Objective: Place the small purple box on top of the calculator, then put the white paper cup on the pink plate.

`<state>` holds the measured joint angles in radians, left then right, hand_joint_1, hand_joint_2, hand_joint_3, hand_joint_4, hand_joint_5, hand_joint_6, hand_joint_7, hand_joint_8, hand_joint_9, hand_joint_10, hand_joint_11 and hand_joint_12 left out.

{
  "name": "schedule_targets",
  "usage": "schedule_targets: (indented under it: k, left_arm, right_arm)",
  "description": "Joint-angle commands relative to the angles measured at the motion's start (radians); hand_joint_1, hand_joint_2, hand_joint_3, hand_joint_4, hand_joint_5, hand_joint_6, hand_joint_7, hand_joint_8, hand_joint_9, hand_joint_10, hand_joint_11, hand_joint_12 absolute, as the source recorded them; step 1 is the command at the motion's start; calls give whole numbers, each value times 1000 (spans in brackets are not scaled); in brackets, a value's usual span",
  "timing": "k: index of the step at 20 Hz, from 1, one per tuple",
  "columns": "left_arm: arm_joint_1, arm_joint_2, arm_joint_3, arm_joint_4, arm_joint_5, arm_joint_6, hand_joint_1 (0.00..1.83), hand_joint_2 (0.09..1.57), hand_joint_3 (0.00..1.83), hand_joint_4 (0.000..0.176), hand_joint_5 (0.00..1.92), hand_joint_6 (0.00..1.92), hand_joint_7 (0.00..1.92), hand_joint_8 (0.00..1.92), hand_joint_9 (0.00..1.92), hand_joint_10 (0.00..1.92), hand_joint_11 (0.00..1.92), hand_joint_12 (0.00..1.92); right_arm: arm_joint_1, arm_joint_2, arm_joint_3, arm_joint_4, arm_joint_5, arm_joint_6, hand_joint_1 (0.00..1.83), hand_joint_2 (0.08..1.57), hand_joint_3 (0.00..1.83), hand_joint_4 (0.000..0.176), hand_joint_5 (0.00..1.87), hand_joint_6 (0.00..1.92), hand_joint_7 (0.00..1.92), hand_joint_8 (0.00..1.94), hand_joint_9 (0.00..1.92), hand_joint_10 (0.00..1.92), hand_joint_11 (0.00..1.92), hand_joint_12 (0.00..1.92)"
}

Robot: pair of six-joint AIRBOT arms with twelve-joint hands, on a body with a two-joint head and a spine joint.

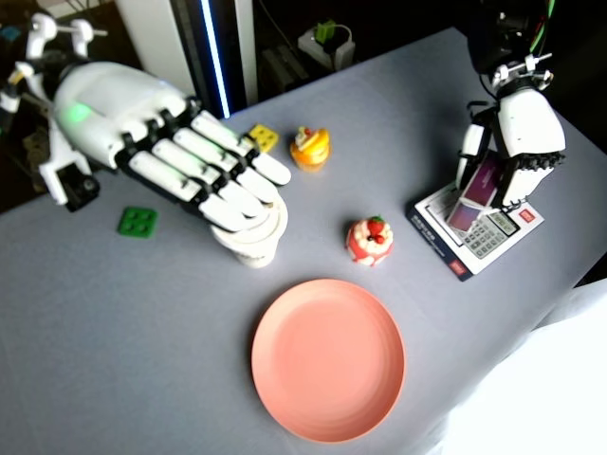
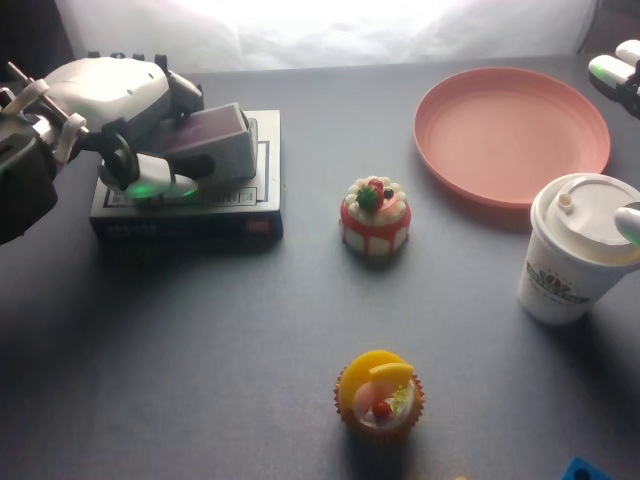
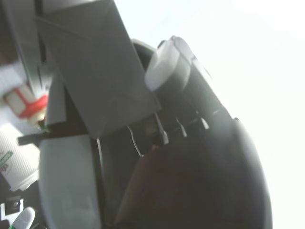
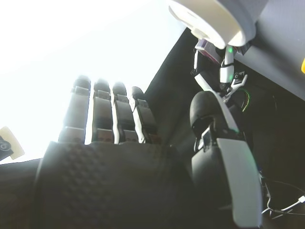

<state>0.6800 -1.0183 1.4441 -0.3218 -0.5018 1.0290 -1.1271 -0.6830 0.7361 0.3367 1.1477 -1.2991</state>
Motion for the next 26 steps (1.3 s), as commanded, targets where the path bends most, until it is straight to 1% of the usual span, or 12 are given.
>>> schedule_targets:
  k: [1, 2, 4, 7, 9, 12, 17, 18, 19, 22, 23, 26]
  left_arm:
    - [-18, 0, 0, 9, -107, 6, 1164, 1090, 0, 0, 503, 408, 620, 473, 567, 829, 379, 1584]
    - [-18, 0, -7, 14, -116, 6, 1023, 1085, 0, 0, 399, 191, 475, 185, 380, 553, 102, 1586]
    - [-18, 6, -24, 29, -133, 6, 927, 1055, 0, 13, 262, 26, 290, 10, 175, 273, 3, 1372]
    - [-17, 26, -55, 44, -166, 6, 741, 1035, 0, 90, 29, 1, 16, 0, 2, 25, 0, 707]
    - [-15, 58, -97, 69, -210, 6, 683, 1021, 0, 109, 0, 0, 0, 0, 0, 0, 0, 201]
    - [-9, 129, -192, 125, -315, 6, 587, 1018, 1, 167, 0, 0, 0, 0, 0, 0, 0, 1]
    - [61, 209, -299, 179, -502, -57, 142, 1230, 38, 101, 0, 0, 0, 0, 0, 0, 0, 0]
    - [73, 214, -307, 191, -533, -79, 149, 1239, 36, 87, 0, 0, 0, 0, 0, 0, 0, 0]
    - [84, 219, -315, 200, -558, -95, 154, 1255, 41, 83, 0, 0, 0, 0, 0, 0, 0, 0]
    - [113, 243, -349, 212, -628, -107, 174, 1267, 33, 77, 0, 0, 0, 0, 0, 0, 0, 0]
    - [121, 247, -353, 212, -645, -114, 168, 1258, 27, 74, 0, 0, 0, 0, 0, 0, 0, 0]
    - [132, 248, -353, 212, -667, -135, 217, 1257, 21, 51, 0, 0, 0, 0, 0, 0, 0, 0]
  right_arm:
    - [1, 1, 8, -8, 131, 6, 264, 1338, 0, 0, 0, 0, 0, 0, 0, 0, 0, 0]
    - [0, 1, 8, -8, 133, 7, 260, 1341, 0, 0, 0, 0, 0, 0, 0, 0, 0, 0]
    - [-2, 1, 8, -8, 135, 11, 240, 1337, 0, 0, 0, 0, 0, 0, 0, 0, 0, 0]
    - [-3, 1, 8, -8, 135, 16, 244, 1327, 0, 0, 0, 0, 0, 0, 0, 0, 7, 3]
    - [-4, 5, 8, -14, 135, 33, 288, 1314, 0, 0, 0, 0, 0, 0, 0, 0, 0, 0]
    - [-18, 27, 12, -42, 127, 104, 321, 1275, 0, 0, 0, 0, 0, 0, 0, 0, 0, 0]
    - [-21, 19, 56, -74, 62, 211, 377, 1114, 0, 0, 0, 0, 0, 0, 0, 0, 46, 23]
    - [-17, 13, 64, -75, 45, 213, 344, 1048, 37, 13, 0, 0, 0, 0, 0, 0, 8, 754]
    - [-7, 6, 73, -75, 21, 213, 435, 994, 35, 30, 0, 0, 0, 0, 0, 0, 1, 1173]
    - [34, -19, 97, -95, -50, 224, 589, 942, 0, 114, 0, 0, 0, 0, 0, 0, 0, 1867]
    - [47, -27, 104, -102, -68, 228, 624, 934, 0, 137, 0, 0, 0, 0, 0, 0, 0, 1910]
    - [86, -60, 134, -120, -138, 232, 626, 901, 0, 123, 0, 0, 0, 0, 0, 0, 0, 1921]
